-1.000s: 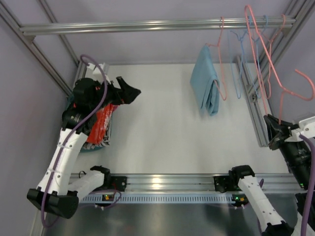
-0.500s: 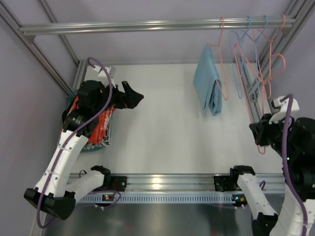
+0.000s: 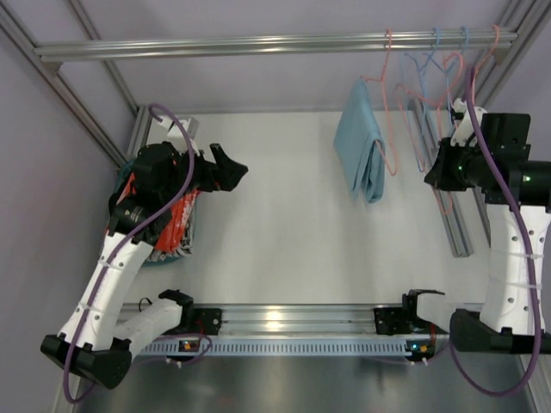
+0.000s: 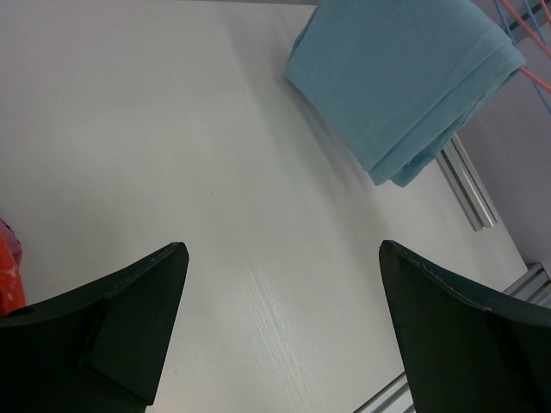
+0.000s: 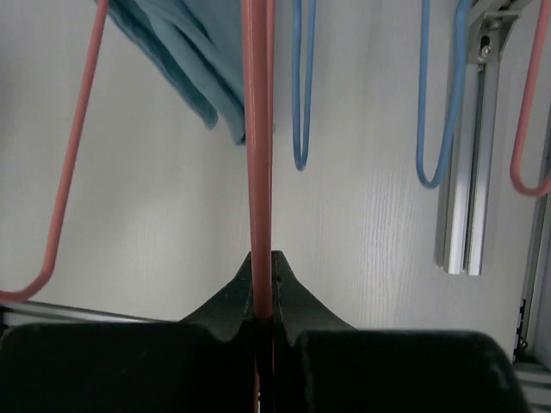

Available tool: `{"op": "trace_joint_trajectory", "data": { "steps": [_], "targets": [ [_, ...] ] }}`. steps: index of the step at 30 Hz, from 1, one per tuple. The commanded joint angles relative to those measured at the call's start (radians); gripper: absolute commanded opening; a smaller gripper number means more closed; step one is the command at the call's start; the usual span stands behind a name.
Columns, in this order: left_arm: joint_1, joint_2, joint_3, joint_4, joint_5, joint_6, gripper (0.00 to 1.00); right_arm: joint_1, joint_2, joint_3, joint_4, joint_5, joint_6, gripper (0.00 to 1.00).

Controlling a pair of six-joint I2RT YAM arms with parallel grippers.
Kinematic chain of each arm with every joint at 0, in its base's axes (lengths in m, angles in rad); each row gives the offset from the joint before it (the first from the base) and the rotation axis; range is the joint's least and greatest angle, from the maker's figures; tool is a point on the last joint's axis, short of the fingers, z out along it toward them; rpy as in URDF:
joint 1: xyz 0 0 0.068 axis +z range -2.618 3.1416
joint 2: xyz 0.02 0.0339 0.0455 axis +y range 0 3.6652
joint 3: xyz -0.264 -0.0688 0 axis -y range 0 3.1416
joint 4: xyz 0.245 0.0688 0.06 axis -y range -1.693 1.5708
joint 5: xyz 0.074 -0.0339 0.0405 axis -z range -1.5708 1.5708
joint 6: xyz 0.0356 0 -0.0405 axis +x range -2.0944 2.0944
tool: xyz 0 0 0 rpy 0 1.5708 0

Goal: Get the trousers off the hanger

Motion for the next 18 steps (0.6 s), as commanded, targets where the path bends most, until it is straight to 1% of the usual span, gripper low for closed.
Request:
{"op": "trace_joint_trajectory", "data": {
  "steps": [1,4,7,9,11,13,15,18],
  "targets": [
    [0.0,-0.023,-0.017,0.022,-0.022,0.015,0.99,-0.013,0.052,0.145,0.067,0.02,0.019,0.0],
    [0.001,-0.024,-0.029,0.02,-0.025,0.011,0.99,-0.002,0.112,0.2,0.078,0.016,0.016,0.0],
    [0.001,-0.027,-0.037,0.02,-0.029,0.014,0.99,0.034,0.149,0.252,0.087,0.035,0.022,0.0],
    [0.0,-0.024,-0.037,0.022,-0.029,0.014,0.99,0.094,0.183,0.301,0.092,0.062,0.03,0.0],
    [0.001,-0.014,-0.037,0.022,-0.028,0.011,0.99,0.126,0.207,0.341,0.103,0.075,0.039,0.0],
    [0.0,-0.007,-0.034,0.02,-0.023,0.0,0.99,0.142,0.236,0.357,0.11,0.093,0.028,0.0],
    [0.0,-0.007,-0.037,0.022,-0.025,-0.006,0.99,0.171,0.258,0.36,0.141,0.144,0.018,0.0],
    [0.0,-0.014,-0.043,0.022,-0.025,-0.014,0.99,0.182,0.311,0.394,0.158,0.161,0.022,0.0]
  ]
}}
